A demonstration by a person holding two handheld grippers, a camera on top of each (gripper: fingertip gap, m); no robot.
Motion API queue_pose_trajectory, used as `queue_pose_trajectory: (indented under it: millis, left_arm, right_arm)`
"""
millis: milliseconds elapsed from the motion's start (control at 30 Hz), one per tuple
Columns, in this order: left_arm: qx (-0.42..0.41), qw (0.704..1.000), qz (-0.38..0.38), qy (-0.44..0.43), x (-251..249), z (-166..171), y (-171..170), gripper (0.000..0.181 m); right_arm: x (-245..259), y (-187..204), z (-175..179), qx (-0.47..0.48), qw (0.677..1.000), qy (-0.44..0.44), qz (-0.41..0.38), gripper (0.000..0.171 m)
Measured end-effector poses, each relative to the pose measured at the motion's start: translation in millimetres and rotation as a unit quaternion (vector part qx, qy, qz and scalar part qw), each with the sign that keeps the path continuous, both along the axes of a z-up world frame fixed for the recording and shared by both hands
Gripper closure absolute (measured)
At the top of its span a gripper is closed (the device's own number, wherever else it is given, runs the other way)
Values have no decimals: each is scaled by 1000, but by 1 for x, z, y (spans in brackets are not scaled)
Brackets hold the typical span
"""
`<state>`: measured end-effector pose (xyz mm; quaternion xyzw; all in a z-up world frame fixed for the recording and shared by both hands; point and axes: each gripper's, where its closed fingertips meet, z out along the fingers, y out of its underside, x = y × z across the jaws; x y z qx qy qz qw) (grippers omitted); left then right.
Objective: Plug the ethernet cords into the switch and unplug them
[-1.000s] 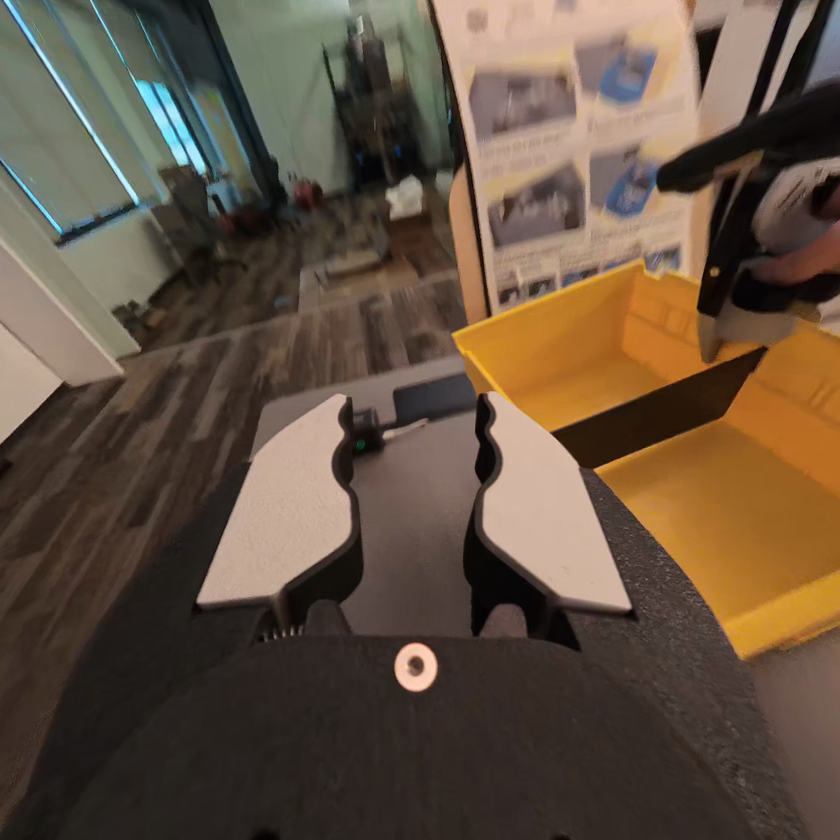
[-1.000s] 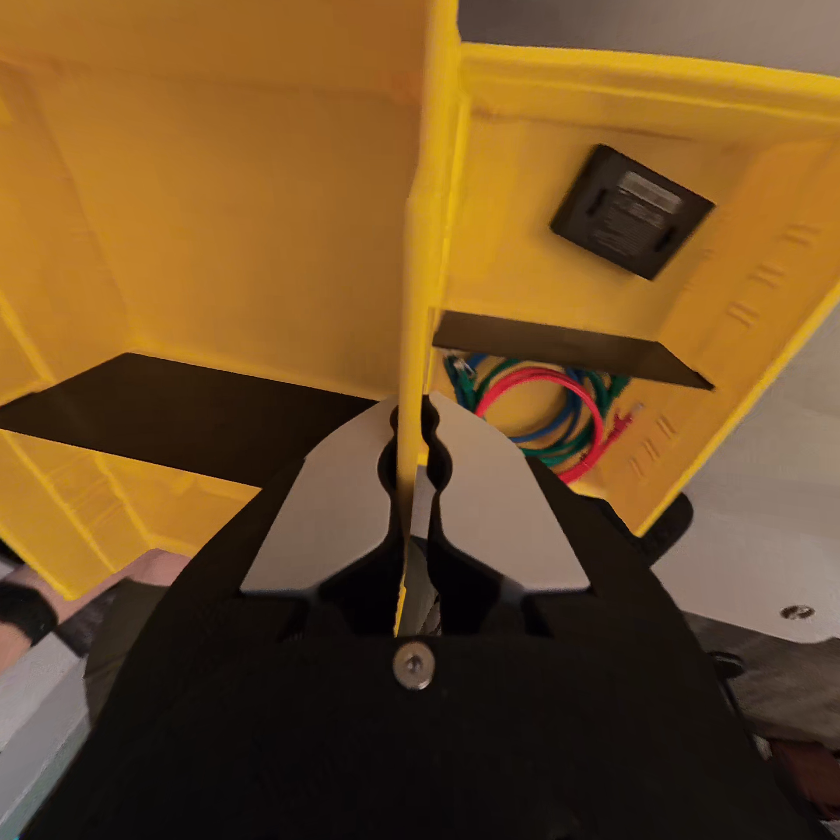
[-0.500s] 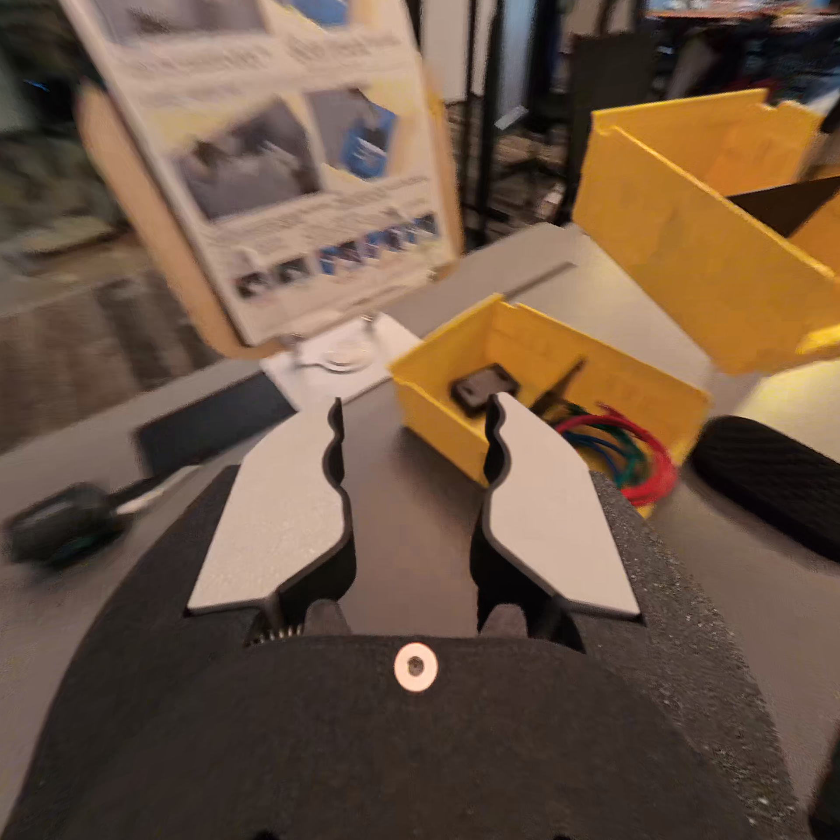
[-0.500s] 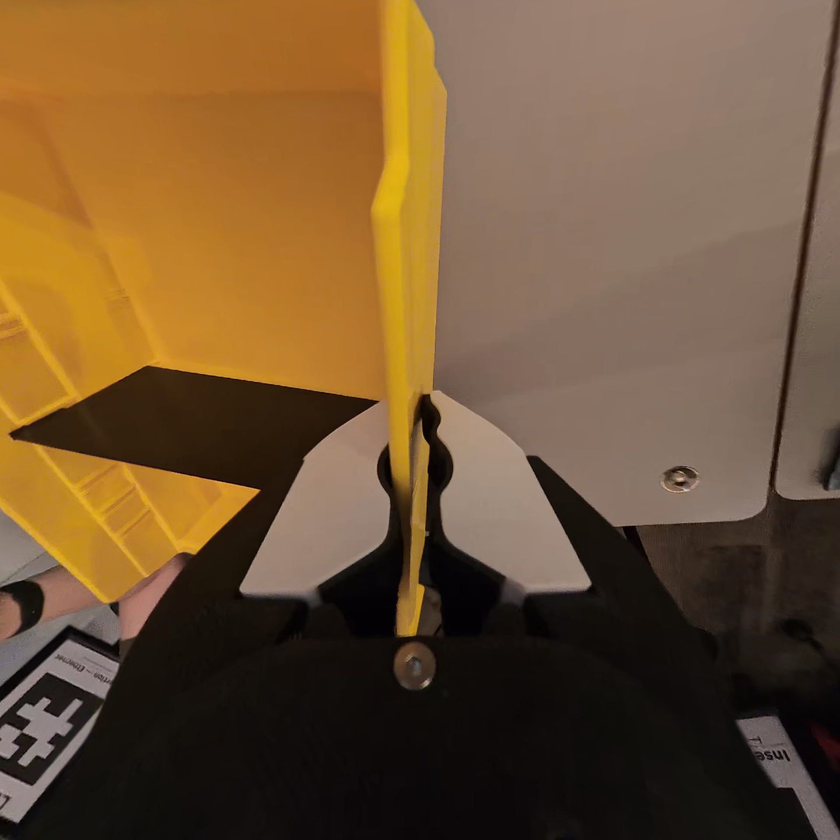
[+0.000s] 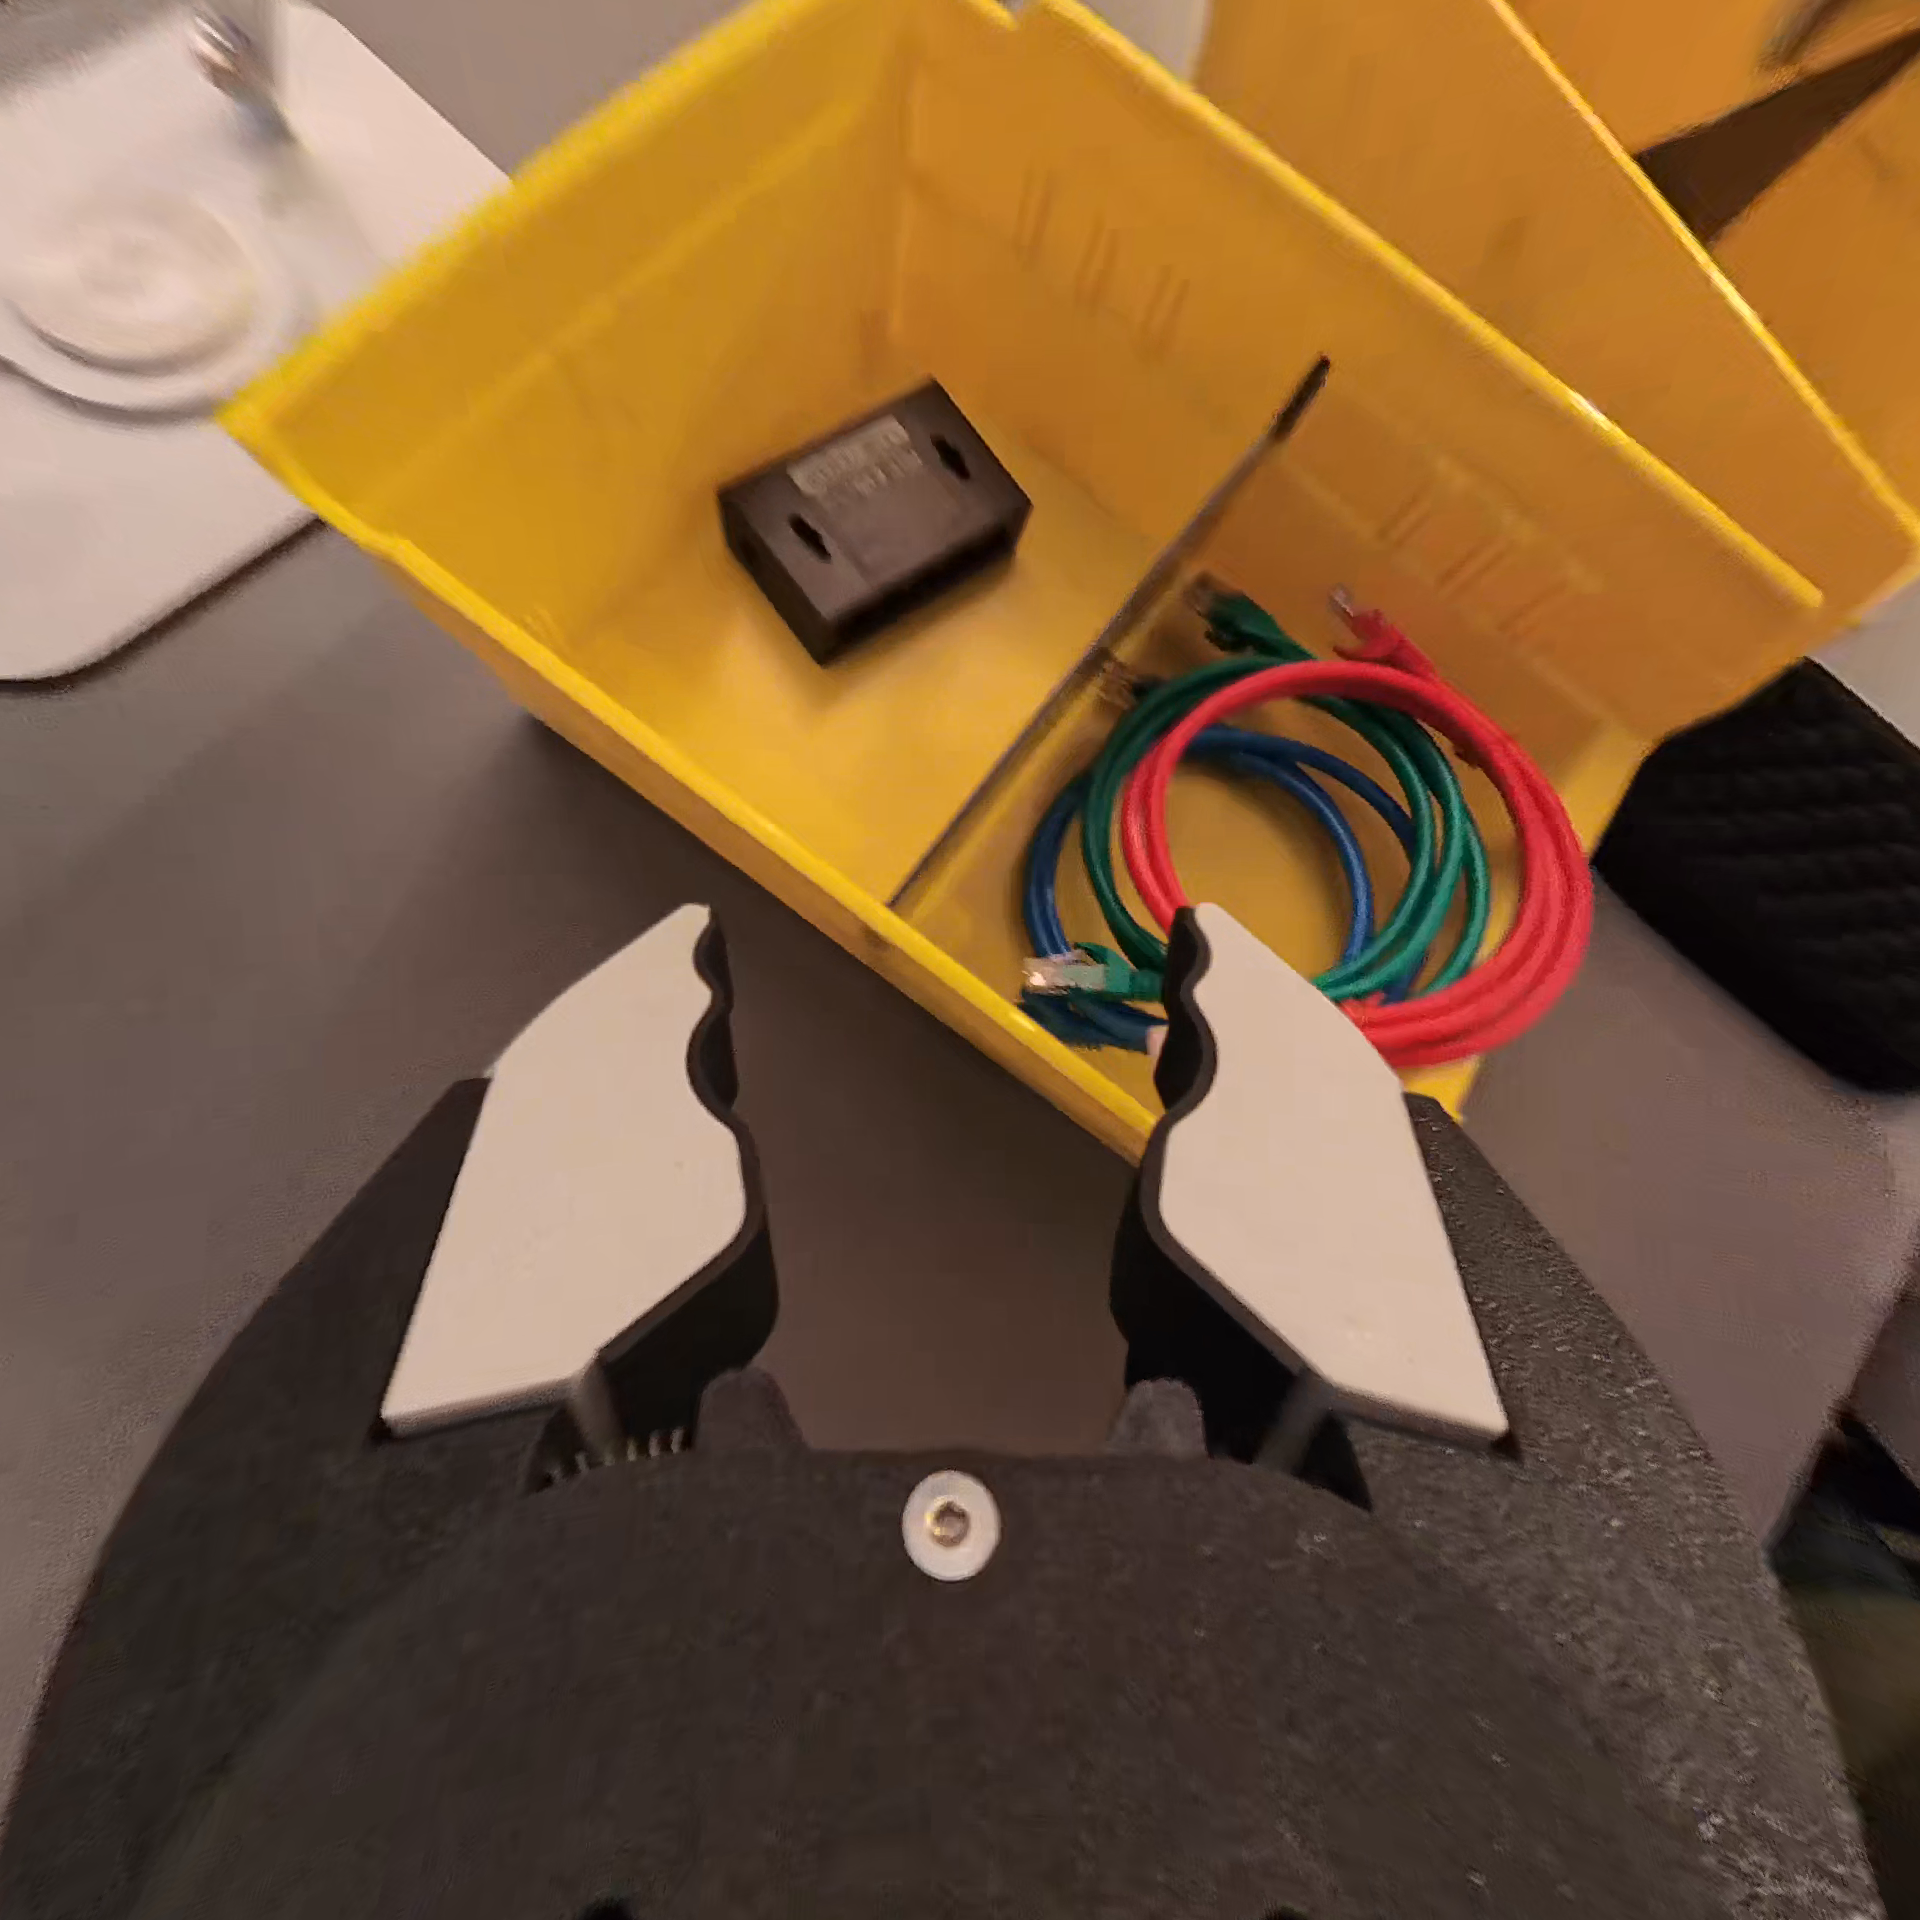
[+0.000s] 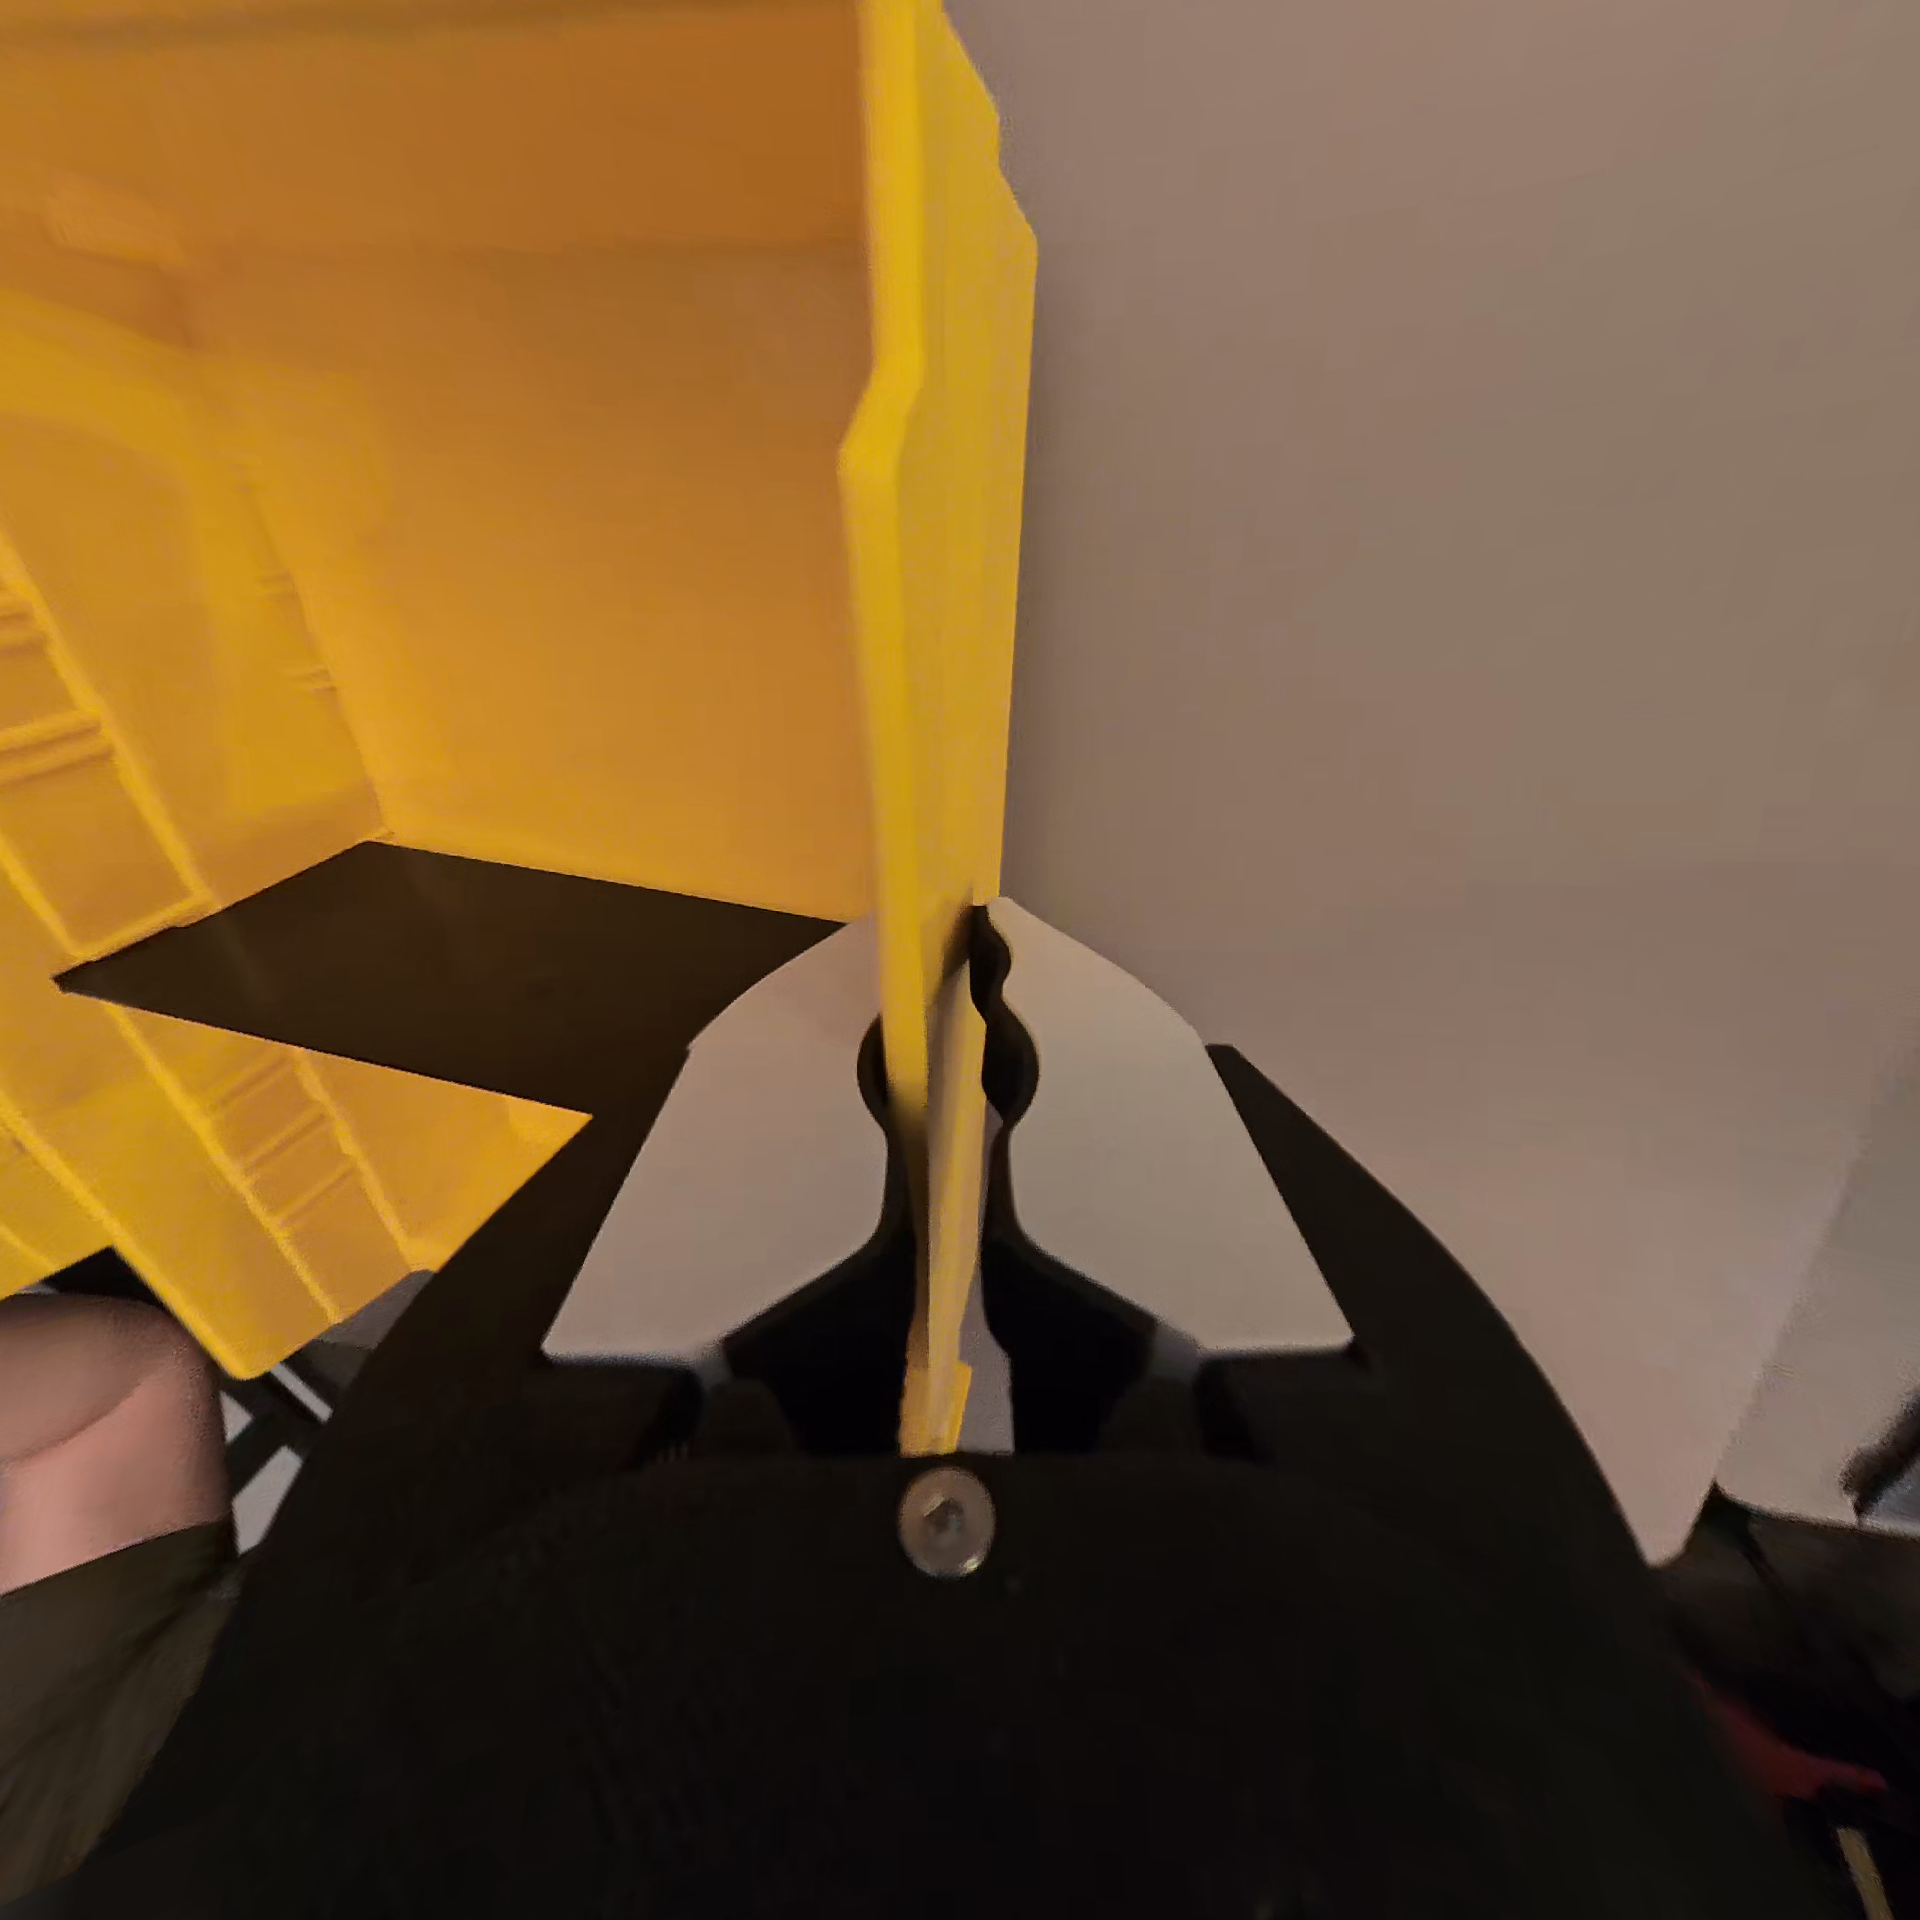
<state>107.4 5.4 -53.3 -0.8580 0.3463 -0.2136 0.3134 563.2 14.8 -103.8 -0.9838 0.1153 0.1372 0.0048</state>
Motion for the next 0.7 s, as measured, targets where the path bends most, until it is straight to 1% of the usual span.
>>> queue_pose_trajectory:
  millis: [33, 100, 200, 267, 367, 400, 433, 467, 533, 567, 700]
  left_arm:
    - [-19, 1000, -15, -6, 2, -2, -3, 100]
    - [-34, 999, -17, -6, 1, -2, 0, 106]
    - [-29, 998, -10, 56, -7, -9, 11, 105]
    - [-31, 995, -12, 96, -8, -15, 8, 103]
    - [-34, 988, -11, 147, -8, -23, 0, 108]
    - [-36, 988, -4, 152, -6, -22, -1, 111]
    - [-39, 988, 8, 151, -4, -20, 0, 108]
    - [-45, 987, 18, 152, -3, -18, 1, 110]
    - [-58, 979, 39, 190, -8, -21, 5, 112]
    - [-74, 972, 45, 218, -13, -25, 5, 109]
    - [-139, 955, 86, 246, -15, -30, 2, 116]
  right_arm:
    - [-4, 5, -3, 9, 1000, 4, 9, 163]
    - [-9, 16, -9, 33, 999, 6, 21, 161]
    - [-12, 34, -16, 59, 998, 14, 0, 160]
    - [-19, 47, -15, 89, 996, 18, 9, 160]
    - [-23, 56, -15, 91, 995, 8, 27, 161]
    - [-22, 56, -15, 94, 995, 3, 32, 161]
    - [-23, 56, -15, 99, 994, 7, 34, 160]
    - [-23, 57, -15, 103, 994, 14, 32, 159]
    - [-24, 57, -14, 113, 993, 26, 32, 158]
    - [-24, 56, -14, 114, 993, 28, 30, 158]
    - [-24, 55, -14, 110, 993, 8, 30, 160]
